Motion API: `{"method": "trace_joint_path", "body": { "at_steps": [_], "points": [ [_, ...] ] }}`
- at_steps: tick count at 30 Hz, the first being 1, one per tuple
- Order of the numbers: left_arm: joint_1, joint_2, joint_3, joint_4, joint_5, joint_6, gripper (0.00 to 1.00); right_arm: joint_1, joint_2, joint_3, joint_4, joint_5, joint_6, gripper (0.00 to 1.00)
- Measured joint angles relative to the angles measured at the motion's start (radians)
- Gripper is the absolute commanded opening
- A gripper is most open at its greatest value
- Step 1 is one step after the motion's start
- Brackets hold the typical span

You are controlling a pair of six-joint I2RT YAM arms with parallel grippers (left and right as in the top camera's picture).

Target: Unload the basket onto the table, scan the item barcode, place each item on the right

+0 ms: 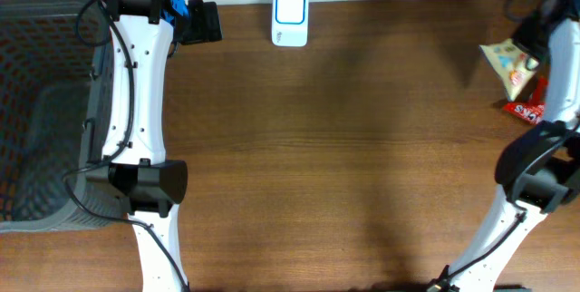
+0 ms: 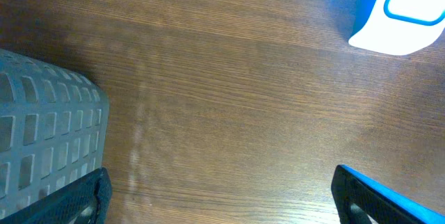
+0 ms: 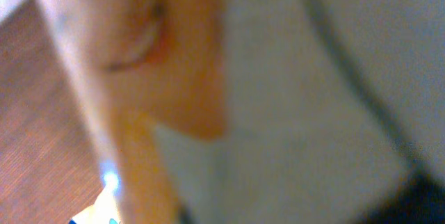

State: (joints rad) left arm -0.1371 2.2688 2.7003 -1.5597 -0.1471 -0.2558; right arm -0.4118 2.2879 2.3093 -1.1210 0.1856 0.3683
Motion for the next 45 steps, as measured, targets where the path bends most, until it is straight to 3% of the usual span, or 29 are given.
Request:
{"method": "trace_joint_path", "body": {
  "at_steps": [1, 2, 6, 8, 9, 11, 13, 17, 19, 23, 26, 31, 33, 37, 39, 40, 41, 43, 45],
  "points": [
    [0.0, 0.0, 0.0, 0.0, 0.0, 0.0, 0.99, -0.039, 0.006, -0.013, 0.007, 0.001, 0.001, 0.91],
    [0.0, 0.0, 0.0, 0.0, 0.0, 0.0, 0.99, -0.078, 0.006, -0.021, 0.006, 0.001, 0.0, 0.93],
    [0.0, 0.0, 0.0, 0.0, 0.0, 0.0, 0.99, -0.097, 0.006, -0.022, -0.073, -0.035, -0.002, 0.93],
    [0.0, 0.0, 0.0, 0.002, 0.0, 0.0, 0.99, -0.096, -0.006, -0.023, -0.168, -0.155, -0.001, 0.93],
    [0.0, 0.0, 0.0, 0.001, 0.0, 0.0, 0.99, -0.096, -0.039, -0.025, -0.211, -0.217, -0.002, 0.99],
    [0.0, 0.0, 0.0, 0.003, 0.0, 0.0, 0.99, -0.09, -0.179, -0.029, -0.355, -0.293, -0.002, 0.99],
    [0.0, 0.0, 0.0, 0.0, 0.0, 0.0, 0.99, -0.019, -0.401, -0.026, -0.486, -0.314, -0.012, 0.99],
    [0.0, 0.0, 0.0, 0.0, 0.0, 0.0, 0.99, 0.243, -0.526, -0.049, -0.572, -0.238, -0.076, 0.99],
    [0.0, 0.0, 0.0, 0.0, 0.0, 0.0, 0.99, 0.292, -0.644, -0.19, -0.56, -0.205, -0.088, 0.99],
    [0.0, 0.0, 0.0, 0.004, 0.0, 0.0, 0.99, 0.311, -1.13, -0.682, -0.492, -0.223, -0.092, 0.99],
    [0.0, 0.0, 0.0, 0.0, 0.0, 0.0, 0.99, 0.311, -1.225, -0.911, -0.501, -0.286, -0.092, 0.99],
    [0.0, 0.0, 0.0, 0.0, 0.0, 0.0, 0.99, 0.311, -1.221, -0.95, -0.482, -0.292, -0.097, 0.99],
    [0.0, 0.0, 0.0, 0.0, 0.0, 0.0, 0.99, 0.311, -1.306, -0.955, -0.46, -0.304, -0.111, 0.99],
    [0.0, 0.0, 0.0, 0.0, 0.0, 0.0, 0.99, 0.311, -1.595, -1.117, -0.149, -0.353, -0.295, 0.99],
    [0.0, 0.0, 0.0, 0.001, 0.0, 0.0, 0.99, 0.354, -1.769, -1.335, 0.121, -0.364, -0.345, 0.99],
    [0.0, 0.0, 0.0, 0.001, 0.0, 0.0, 0.99, 0.391, -1.878, -1.508, 0.341, -0.369, -0.375, 0.99],
    [0.0, 0.0, 0.0, 0.001, 0.0, 0.0, 0.99, 0.408, -1.949, -1.62, 0.392, -0.369, -0.387, 0.99],
    [0.0, 0.0, 0.0, 0.0, 0.0, 0.0, 0.99, 0.412, -2.065, -1.886, 0.727, -0.369, -0.402, 0.99],
    [0.0, 0.0, 0.0, -0.001, 0.0, 0.0, 0.99, 0.412, -2.144, -2.049, 0.908, -0.369, -0.406, 0.99]
  ]
}}
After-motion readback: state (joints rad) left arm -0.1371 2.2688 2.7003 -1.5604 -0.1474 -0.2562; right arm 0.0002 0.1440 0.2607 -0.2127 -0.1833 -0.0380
